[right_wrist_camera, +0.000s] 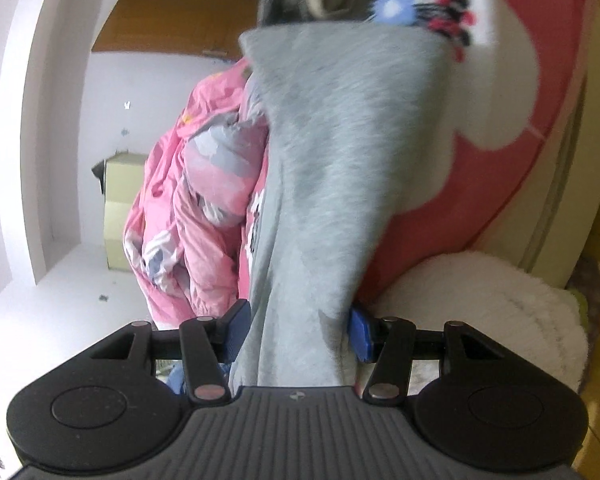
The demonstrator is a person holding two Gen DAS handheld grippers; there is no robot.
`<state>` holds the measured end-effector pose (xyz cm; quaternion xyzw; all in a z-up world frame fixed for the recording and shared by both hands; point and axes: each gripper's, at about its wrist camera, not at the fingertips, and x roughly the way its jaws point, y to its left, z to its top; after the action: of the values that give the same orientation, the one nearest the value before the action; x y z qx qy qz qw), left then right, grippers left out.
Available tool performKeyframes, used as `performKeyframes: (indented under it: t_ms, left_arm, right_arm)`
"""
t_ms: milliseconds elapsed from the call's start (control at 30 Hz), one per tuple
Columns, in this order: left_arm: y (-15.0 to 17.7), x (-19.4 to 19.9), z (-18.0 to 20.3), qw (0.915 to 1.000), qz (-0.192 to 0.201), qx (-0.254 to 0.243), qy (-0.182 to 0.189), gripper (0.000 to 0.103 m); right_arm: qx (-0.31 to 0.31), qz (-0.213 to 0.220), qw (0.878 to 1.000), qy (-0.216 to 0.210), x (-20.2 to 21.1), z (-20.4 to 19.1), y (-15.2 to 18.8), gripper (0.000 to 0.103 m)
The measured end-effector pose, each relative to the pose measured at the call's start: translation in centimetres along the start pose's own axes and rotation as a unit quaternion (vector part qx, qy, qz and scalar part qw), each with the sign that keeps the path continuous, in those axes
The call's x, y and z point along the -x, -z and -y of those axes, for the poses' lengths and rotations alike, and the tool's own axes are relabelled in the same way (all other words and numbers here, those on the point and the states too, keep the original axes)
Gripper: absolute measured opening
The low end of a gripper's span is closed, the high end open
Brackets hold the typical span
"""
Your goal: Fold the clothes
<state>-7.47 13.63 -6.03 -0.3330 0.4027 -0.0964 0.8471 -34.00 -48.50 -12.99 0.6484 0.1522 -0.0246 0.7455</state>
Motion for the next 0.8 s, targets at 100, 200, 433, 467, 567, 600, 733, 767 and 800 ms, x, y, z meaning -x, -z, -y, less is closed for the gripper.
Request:
performKeyframes:
  t_ms: [100, 200, 433, 467, 567, 600, 733, 767, 800]
  left_arm:
    - [-0.9, -0.9, -1.4, 0.9997, 0.017, 0.018, -0.008, 0.046]
    - [-1.3, -1.4, -2.5, 0.9987, 0.031, 0.038, -0.012, 0.046]
    - [-1.1, 1.1, -4.2, 0.9958, 0.068, 0.06, -0.014, 0.046]
    - [-0.9, 1.5, -4.5, 0.9957, 0.07, 0.06, -0.014, 0.046]
    - [-0.7, 1.3, -5.5, 0.9953, 0.06, 0.074, -0.017, 0.047]
    - [-0.7, 0.9, -5.9, 0.9949, 0.057, 0.082, -0.017, 0.047]
    - [-0.7, 0.1, -6.1, 0.9947, 0.059, 0.084, -0.006, 0.046]
    - [-0.7, 0.1, -5.9, 0.9948, 0.065, 0.078, -0.003, 0.046]
    - [-0.7, 0.3, -5.8, 0.9948, 0.072, 0.073, 0.0, 0.044]
  right_arm:
    - [0.002, -0.006, 1.0, 0.014, -1.2, -0.7, 0.3, 0.054]
    - [-0.009, -0.012, 0.999, 0.035, -2.8, -0.7, 0.9, 0.05]
    - [0.022, -0.003, 0.998, 0.065, -4.1, -2.5, 2.0, 0.031]
    - [0.027, -0.003, 0.997, 0.068, -4.2, -2.7, 2.0, 0.031]
    - [0.028, -0.003, 0.997, 0.075, -4.5, -3.2, 1.9, 0.031]
    - [0.025, -0.003, 0.997, 0.075, -4.6, -3.2, 1.9, 0.031]
    - [0.024, 0.004, 0.997, 0.08, -4.9, -3.5, 2.0, 0.031]
    - [0.024, 0.006, 0.996, 0.082, -4.9, -3.6, 2.0, 0.03]
    - [0.025, 0.008, 0.996, 0.084, -4.9, -3.6, 2.1, 0.026]
